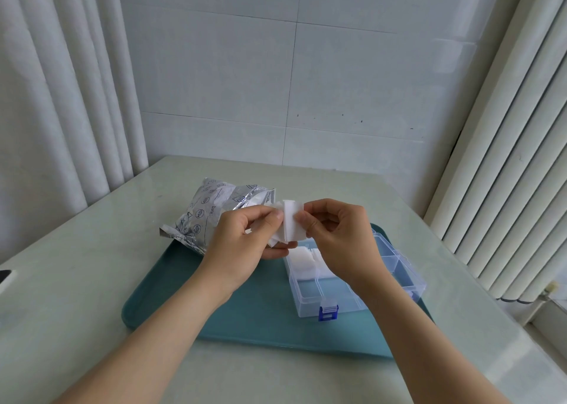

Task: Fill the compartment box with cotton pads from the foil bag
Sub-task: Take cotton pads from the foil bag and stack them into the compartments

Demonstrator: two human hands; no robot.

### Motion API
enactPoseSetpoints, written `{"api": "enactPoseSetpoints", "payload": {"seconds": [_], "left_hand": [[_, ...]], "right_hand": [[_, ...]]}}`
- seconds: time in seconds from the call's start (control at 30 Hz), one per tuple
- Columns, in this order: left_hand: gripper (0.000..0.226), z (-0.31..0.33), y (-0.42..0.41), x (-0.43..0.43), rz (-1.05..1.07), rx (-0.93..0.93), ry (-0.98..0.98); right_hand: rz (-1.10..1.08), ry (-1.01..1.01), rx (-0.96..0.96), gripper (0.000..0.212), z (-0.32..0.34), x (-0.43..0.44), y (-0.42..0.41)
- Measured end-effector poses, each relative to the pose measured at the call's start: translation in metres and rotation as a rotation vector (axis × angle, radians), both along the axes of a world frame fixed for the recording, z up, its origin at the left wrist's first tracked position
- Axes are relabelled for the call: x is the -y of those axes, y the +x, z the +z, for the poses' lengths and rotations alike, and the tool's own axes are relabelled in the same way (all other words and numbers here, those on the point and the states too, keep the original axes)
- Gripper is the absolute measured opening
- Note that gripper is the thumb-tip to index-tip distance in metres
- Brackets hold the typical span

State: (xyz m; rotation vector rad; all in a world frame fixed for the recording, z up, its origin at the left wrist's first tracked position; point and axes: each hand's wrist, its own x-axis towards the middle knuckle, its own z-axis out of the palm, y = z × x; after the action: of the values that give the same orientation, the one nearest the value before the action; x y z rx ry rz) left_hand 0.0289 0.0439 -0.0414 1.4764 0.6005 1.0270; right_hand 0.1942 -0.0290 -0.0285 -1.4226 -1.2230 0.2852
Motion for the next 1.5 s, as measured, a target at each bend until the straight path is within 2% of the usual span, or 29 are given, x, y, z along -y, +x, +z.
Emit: {"api": "enactPoseSetpoints", "payload": {"seconds": [0.13, 0.27, 0.43, 0.6, 0.73, 0.93, 1.03, 1.3, 1.5], "left_hand": [[0.016, 0.001, 0.0, 0.002, 0.009, -0.008, 0.02], [0.014, -0.002, 0.0, -0.001, 0.027, -0.032, 0.071], [0.008, -0.003, 0.001, -0.001, 0.04, -0.06, 0.105], [0.035, 0.003, -0.002, 0.003, 0.01, -0.073, 0.096], [0.041, 0.003, -0.003, 0.002, 0.026, -0.063, 0.114], [0.036, 0.002, -0.004, -0.001, 0.008, -0.082, 0.103], [0.041, 0.002, -0.005, -0.001, -0.013, -0.129, 0.136], [0.059, 0.003, -0.005, 0.002, -0.08, -0.218, 0.189], [0.061, 0.004, -0.006, 0.003, -0.064, -0.232, 0.202]], "right_hand": [[0.003, 0.002, 0.009, 0.007, -0.001, 0.0, 0.0], [0.039, -0.031, -0.012, 0.021, -0.002, 0.001, -0.001], [0.078, -0.016, -0.035, 0.008, -0.002, 0.001, -0.002], [0.035, 0.106, -0.104, 0.011, 0.0, 0.0, 0.004], [0.069, 0.125, -0.18, 0.015, 0.004, 0.003, 0.007], [0.234, 0.016, -0.056, 0.016, 0.001, 0.003, 0.004], [0.27, -0.001, 0.017, 0.016, -0.001, 0.003, 0.002], [0.072, -0.027, 0.238, 0.026, -0.005, -0.001, 0.002], [0.014, -0.018, 0.352, 0.028, -0.006, -0.002, -0.004]]}}
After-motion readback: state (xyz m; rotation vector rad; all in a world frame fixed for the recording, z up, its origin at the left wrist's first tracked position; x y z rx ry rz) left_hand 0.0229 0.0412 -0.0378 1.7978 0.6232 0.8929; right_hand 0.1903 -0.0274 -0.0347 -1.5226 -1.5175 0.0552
